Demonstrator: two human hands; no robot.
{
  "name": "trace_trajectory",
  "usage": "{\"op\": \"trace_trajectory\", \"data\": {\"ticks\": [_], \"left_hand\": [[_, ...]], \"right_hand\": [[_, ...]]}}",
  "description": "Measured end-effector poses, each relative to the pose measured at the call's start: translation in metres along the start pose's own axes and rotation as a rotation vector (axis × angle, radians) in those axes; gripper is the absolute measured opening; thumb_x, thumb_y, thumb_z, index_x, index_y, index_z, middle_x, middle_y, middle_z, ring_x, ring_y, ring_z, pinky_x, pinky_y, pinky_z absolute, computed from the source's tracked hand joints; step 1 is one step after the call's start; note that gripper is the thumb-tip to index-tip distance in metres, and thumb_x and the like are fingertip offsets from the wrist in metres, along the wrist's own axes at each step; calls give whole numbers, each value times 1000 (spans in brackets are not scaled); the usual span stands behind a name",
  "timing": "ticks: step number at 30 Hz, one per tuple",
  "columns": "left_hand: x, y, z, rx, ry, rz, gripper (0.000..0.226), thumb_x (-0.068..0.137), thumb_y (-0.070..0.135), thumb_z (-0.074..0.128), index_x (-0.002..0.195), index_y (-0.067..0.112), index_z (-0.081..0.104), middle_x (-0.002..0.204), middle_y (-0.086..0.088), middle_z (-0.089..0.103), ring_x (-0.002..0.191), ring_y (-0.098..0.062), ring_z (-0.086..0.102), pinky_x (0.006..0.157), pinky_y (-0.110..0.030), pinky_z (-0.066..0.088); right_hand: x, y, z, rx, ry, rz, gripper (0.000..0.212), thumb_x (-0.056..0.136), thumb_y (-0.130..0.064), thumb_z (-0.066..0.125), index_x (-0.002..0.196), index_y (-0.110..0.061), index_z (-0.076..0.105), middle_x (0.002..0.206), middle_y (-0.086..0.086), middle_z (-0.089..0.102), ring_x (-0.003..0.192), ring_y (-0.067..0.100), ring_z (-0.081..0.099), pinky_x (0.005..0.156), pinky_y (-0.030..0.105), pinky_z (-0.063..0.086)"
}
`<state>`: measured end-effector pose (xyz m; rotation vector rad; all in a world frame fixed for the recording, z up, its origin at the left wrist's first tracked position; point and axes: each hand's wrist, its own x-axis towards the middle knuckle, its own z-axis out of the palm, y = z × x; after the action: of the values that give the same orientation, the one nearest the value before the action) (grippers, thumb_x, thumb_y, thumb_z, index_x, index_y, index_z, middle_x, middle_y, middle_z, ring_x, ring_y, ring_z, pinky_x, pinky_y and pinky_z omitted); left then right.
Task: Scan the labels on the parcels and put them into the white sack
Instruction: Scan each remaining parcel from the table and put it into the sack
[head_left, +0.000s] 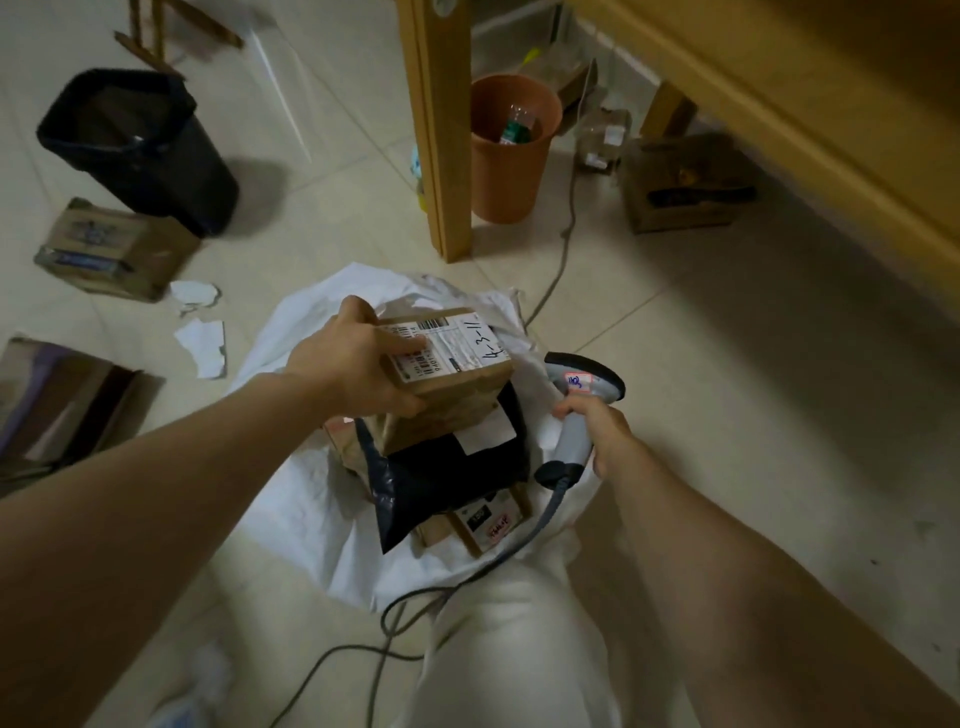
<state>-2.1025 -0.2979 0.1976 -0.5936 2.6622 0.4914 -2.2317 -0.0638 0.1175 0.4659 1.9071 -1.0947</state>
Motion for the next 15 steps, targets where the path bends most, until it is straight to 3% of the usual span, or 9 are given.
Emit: {"op": "trace_trajectory", "data": {"ticks": [4, 9, 11, 13, 15], "left_hand": [[3, 0, 6, 6, 11, 0, 80, 58, 59, 76, 133, 45, 52, 125, -3, 33, 116, -22, 45, 94, -37, 47], [1, 4, 13, 7, -4, 14, 79, 59, 56, 79, 133, 42, 53, 126, -3, 32, 116, -22, 44, 96, -39, 47], [0, 7, 10, 45, 6, 19, 79, 60, 57, 78, 134, 42, 52, 128, -4, 32, 119, -22, 42, 96, -37, 47], [-2, 10, 5, 78, 33, 14, 80, 60, 59, 77, 135, 44, 50, 130, -4, 31, 121, -22, 40, 97, -35, 46], [-3, 15, 2, 108, 49, 13, 82, 61, 60, 77, 136, 44, 49, 132, -5, 29, 124, -24, 38, 99, -32, 44]], "right_hand": [[6, 3, 3, -58, -30, 61, 16, 98, -11, 51, 105, -3, 40, 111, 15, 39, 100, 24, 36, 66, 28, 36], [6, 13, 7, 99, 67, 6, 20, 83, -6, 65, 100, -2, 55, 99, 16, 54, 87, 26, 53, 76, 35, 48], [-1, 6, 7, 171, 141, -47, 31, 74, -8, 72, 101, 0, 59, 93, 16, 60, 76, 28, 59, 71, 35, 49], [-9, -9, 8, 217, 153, -124, 38, 72, -11, 75, 105, -1, 60, 93, 14, 64, 77, 28, 62, 70, 34, 49], [-20, -25, 10, 272, 162, -224, 29, 73, -7, 74, 100, -4, 65, 88, 9, 66, 79, 25, 63, 69, 30, 47]]}}
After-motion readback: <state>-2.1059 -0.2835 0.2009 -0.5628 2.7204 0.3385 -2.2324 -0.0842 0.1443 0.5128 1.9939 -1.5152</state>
